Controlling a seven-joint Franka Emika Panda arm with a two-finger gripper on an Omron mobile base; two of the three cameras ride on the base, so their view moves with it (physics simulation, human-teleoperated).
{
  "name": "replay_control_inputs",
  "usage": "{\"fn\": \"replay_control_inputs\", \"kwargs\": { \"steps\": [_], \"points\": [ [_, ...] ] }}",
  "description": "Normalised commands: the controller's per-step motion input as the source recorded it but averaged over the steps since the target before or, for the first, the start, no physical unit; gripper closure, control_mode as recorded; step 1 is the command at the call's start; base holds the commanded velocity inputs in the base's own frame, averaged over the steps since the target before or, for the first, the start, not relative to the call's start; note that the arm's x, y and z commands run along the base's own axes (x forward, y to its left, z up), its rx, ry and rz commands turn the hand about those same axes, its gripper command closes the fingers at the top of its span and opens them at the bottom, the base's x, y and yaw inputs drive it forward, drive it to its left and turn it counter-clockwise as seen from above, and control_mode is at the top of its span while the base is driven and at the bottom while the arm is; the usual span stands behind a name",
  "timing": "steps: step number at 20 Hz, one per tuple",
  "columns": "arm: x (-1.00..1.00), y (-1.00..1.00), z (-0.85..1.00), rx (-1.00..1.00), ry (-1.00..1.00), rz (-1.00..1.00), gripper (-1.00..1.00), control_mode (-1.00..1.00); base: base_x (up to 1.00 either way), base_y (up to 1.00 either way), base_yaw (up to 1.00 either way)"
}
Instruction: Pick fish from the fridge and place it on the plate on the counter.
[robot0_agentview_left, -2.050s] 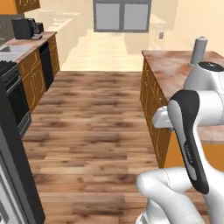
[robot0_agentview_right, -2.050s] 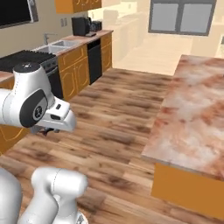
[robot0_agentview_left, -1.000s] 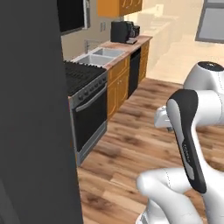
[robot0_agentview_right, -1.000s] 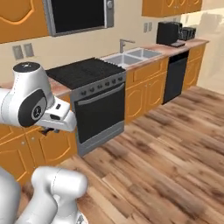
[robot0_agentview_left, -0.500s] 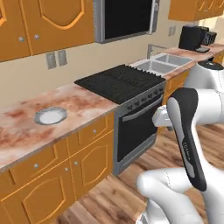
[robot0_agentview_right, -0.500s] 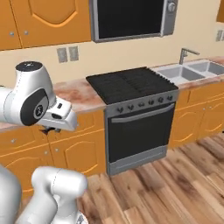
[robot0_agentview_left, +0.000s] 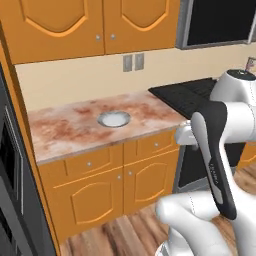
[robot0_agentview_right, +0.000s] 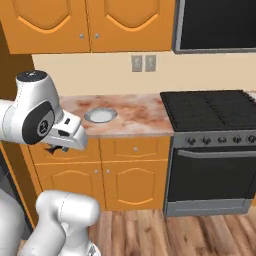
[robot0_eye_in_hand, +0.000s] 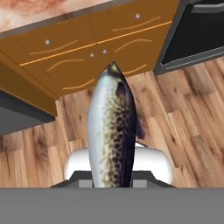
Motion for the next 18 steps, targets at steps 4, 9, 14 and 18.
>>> {"fn": "replay_control_inputs", "kwargs": {
  "steps": [4,9,14,18],
  "points": [
    [0.0,0.0,0.0,0.0,0.0,0.0,1.0,1.0,0.6,-0.14,0.26],
    [0.0,0.0,0.0,0.0,0.0,0.0,1.0,1.0,0.71,-0.23,0.12],
    [0.0,0.0,0.0,0.0,0.0,0.0,1.0,1.0,0.6,-0.2,0.11],
    [0.0,0.0,0.0,0.0,0.0,0.0,1.0,1.0,0.46,-0.28,0.29]
  ]
}}
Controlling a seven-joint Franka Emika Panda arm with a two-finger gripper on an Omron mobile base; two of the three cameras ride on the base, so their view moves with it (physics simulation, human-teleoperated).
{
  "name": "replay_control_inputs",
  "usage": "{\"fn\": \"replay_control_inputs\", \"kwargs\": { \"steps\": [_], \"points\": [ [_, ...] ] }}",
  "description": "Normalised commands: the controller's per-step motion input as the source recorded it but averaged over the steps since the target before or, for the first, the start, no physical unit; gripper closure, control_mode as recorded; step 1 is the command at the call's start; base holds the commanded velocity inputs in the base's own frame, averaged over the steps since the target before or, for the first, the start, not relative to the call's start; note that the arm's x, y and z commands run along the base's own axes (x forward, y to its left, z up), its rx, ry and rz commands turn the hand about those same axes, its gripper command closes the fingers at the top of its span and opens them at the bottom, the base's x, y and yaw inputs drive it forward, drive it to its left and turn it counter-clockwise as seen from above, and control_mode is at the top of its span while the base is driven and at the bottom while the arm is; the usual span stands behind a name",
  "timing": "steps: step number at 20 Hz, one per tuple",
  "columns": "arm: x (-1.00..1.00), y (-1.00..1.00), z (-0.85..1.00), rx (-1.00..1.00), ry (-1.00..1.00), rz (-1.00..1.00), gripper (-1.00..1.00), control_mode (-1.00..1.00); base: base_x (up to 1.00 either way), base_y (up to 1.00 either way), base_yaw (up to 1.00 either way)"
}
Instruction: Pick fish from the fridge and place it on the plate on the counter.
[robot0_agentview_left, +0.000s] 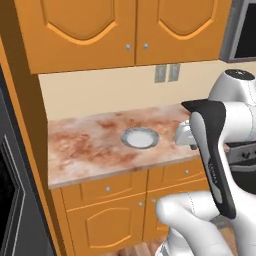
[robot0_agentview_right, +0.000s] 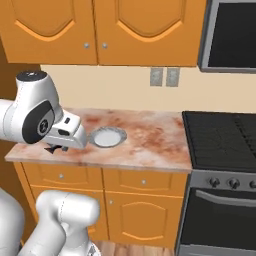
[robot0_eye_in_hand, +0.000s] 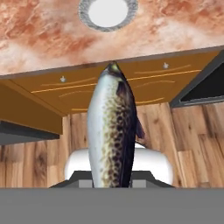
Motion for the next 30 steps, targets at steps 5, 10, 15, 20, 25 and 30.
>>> {"fn": "replay_control_inputs", "kwargs": {
  "steps": [5,10,15,20,25,30],
  "points": [
    [0.0,0.0,0.0,0.0,0.0,0.0,1.0,1.0,0.4,-0.46,0.32],
    [0.0,0.0,0.0,0.0,0.0,0.0,1.0,1.0,0.51,-0.38,0.17],
    [0.0,0.0,0.0,0.0,0.0,0.0,1.0,1.0,0.59,-0.06,0.03],
    [0.0,0.0,0.0,0.0,0.0,0.0,1.0,1.0,0.51,0.0,0.0],
    [0.0,0.0,0.0,0.0,0.0,0.0,1.0,1.0,0.4,0.0,-0.01],
    [0.12,0.05,-0.31,0.0,0.0,-0.08,1.0,-1.0,0.05,0.0,-0.01]
  ]
}}
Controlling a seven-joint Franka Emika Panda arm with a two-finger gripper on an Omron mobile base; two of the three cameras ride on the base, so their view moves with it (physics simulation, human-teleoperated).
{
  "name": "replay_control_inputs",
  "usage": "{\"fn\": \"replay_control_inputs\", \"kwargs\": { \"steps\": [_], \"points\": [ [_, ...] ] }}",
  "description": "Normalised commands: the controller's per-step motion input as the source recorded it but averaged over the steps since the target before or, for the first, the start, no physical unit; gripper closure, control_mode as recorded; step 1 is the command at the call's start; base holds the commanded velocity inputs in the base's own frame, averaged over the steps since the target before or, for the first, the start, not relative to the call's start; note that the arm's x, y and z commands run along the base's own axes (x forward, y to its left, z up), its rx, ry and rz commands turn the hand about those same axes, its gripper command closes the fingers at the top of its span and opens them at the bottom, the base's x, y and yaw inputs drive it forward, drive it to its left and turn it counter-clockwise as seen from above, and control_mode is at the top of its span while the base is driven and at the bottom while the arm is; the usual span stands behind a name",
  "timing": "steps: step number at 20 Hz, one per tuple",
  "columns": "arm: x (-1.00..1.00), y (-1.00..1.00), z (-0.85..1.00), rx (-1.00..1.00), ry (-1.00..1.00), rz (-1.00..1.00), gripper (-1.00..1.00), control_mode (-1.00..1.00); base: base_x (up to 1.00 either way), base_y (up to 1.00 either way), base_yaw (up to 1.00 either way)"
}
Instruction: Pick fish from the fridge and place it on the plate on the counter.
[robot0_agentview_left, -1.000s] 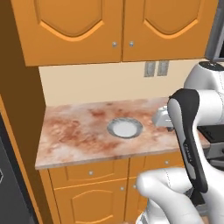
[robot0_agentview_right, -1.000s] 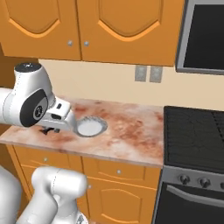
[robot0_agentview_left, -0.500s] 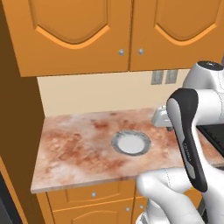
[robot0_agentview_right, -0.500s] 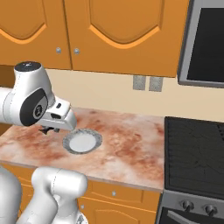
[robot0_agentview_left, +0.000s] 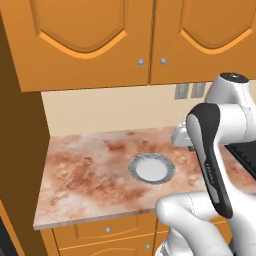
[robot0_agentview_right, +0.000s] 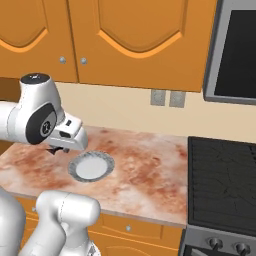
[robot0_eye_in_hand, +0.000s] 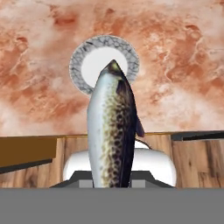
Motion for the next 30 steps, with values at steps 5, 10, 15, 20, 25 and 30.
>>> {"fn": "replay_control_inputs", "kwargs": {
  "steps": [5,10,15,20,25,30],
  "points": [
    [0.26,0.18,-0.62,0.0,0.0,-0.11,1.0,-1.0,0.0,0.0,0.0],
    [0.62,0.02,-0.67,0.0,0.0,-0.03,1.0,-1.0,0.0,0.0,0.0],
    [0.75,0.0,-0.75,0.0,0.0,0.0,1.0,-1.0,0.0,0.0,0.0],
    [0.73,0.0,-0.78,0.0,0.0,0.0,1.0,-1.0,0.0,0.0,0.0],
    [0.68,0.0,-0.66,0.0,0.0,0.0,1.0,-1.0,0.0,0.0,0.0],
    [0.66,0.0,-0.5,0.0,0.0,0.0,1.0,-1.0,0.0,0.0,0.0]
  ]
}}
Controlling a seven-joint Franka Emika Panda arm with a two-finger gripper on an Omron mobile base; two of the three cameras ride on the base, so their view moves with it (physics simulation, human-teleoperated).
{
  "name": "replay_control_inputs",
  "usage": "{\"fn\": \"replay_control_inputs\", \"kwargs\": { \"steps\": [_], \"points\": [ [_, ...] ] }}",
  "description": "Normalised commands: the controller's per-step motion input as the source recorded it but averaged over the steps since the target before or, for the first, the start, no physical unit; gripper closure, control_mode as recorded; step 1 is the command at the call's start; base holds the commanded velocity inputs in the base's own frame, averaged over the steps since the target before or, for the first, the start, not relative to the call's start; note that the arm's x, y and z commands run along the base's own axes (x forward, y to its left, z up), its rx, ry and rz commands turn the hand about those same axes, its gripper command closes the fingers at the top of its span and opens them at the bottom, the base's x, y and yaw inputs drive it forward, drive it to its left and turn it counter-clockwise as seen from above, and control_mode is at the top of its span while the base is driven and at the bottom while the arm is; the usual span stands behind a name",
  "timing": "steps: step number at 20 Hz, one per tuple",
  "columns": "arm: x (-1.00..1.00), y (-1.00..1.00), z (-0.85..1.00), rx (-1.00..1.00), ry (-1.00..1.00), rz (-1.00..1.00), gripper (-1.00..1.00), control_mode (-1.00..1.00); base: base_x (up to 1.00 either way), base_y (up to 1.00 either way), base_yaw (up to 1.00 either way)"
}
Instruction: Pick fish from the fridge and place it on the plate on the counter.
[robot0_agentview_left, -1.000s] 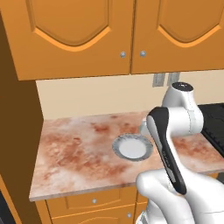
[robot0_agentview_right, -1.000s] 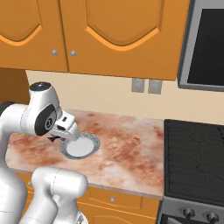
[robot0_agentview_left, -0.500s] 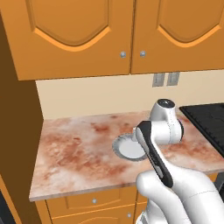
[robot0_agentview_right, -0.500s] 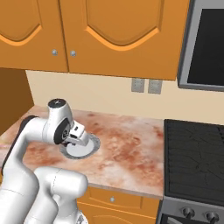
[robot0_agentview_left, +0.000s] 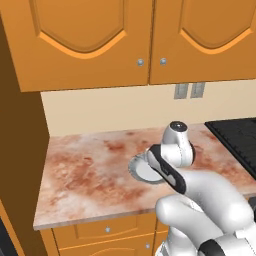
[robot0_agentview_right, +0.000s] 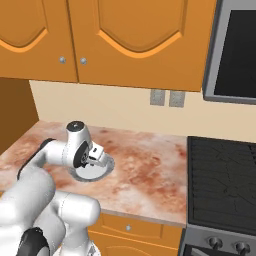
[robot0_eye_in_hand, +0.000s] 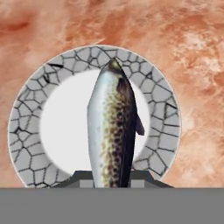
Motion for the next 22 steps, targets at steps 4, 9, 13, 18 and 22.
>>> {"fn": "replay_control_inputs", "kwargs": {
  "steps": [4,9,13,18,22],
  "points": [
    [0.42,0.0,-0.28,0.0,0.0,0.0,1.0,-1.0,0.0,0.0,0.0],
    [0.38,0.01,-0.36,0.0,0.0,0.0,1.0,-1.0,0.0,0.0,0.0],
    [0.08,0.05,-0.17,0.0,0.03,0.0,1.0,-1.0,0.0,0.0,0.0],
    [0.0,0.05,-0.06,0.0,0.05,0.0,1.0,-1.0,0.0,0.0,0.0],
    [0.0,0.01,-0.04,0.0,0.02,0.0,1.0,-1.0,0.0,0.0,0.0]
  ]
}}
